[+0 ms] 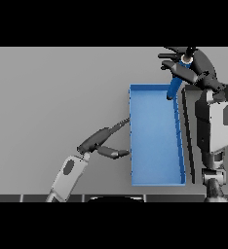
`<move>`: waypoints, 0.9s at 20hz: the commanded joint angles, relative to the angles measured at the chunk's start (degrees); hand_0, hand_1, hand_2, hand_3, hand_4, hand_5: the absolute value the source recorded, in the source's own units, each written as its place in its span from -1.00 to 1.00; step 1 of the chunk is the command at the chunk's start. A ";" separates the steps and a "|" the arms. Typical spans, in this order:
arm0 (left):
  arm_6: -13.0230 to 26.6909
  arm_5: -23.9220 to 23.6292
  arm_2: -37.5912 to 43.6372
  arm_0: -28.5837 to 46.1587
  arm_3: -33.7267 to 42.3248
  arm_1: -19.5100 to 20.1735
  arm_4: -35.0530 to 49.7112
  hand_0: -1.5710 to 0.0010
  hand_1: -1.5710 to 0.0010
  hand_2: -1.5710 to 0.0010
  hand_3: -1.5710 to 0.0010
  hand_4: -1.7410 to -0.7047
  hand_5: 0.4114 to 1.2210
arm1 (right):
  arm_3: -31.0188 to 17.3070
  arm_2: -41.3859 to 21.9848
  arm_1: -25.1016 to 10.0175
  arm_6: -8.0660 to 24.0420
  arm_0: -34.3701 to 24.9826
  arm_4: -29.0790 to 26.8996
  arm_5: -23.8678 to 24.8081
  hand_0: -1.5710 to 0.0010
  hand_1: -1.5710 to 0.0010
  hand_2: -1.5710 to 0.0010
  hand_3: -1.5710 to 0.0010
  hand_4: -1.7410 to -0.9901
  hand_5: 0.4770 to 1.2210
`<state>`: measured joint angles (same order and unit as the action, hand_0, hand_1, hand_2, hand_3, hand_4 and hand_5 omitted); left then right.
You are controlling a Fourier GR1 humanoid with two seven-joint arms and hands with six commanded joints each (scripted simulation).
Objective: Pick up the blue pipe and place it into the blue bin.
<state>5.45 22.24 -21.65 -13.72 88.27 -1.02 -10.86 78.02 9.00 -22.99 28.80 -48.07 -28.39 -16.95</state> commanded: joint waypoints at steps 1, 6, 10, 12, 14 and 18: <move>-0.66 0.08 -0.37 0.99 0.43 0.06 0.02 1.00 1.00 1.00 1.00 0.68 -0.98 | 0.92 -0.02 0.13 0.31 2.33 0.40 0.01 -1.00 -1.00 -1.00 -1.00 -1.00 1.00; 0.40 0.44 -0.07 1.77 1.94 0.33 1.08 1.00 1.00 1.00 1.00 0.66 -0.96 | 6.48 -0.37 2.16 6.10 12.75 2.74 3.54 -1.00 -1.00 -1.00 -1.00 -1.00 1.00; 0.85 0.24 -0.54 1.98 1.62 -0.15 0.77 1.00 1.00 1.00 1.00 0.65 -0.97 | 7.49 -6.47 -0.79 6.14 19.37 5.27 10.69 -1.00 -1.00 -1.00 -0.92 -1.00 1.00; 0.23 0.04 -0.60 2.54 2.16 0.33 0.45 1.00 1.00 1.00 1.00 0.65 -0.98 | 7.40 -11.00 -2.93 6.14 21.26 4.43 15.26 -1.00 -1.00 -1.00 -0.60 -1.00 1.00; 0.69 0.35 -0.61 2.53 2.60 0.42 0.81 1.00 1.00 1.00 1.00 0.65 -0.98 | 6.72 -14.68 -5.84 5.95 22.30 3.87 17.88 -1.00 -1.00 -1.00 -0.30 -1.00 1.00; 0.60 0.18 -0.84 2.55 2.86 0.45 0.55 1.00 1.00 1.00 1.00 0.66 -0.97 | 2.87 -24.75 -11.32 5.60 20.90 0.42 25.44 -0.49 -0.36 -0.36 0.20 -0.60 1.00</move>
<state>6.02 22.44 -22.51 -11.18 91.12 -0.60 -10.31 80.94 -15.69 -34.32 33.80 -27.27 -27.88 8.37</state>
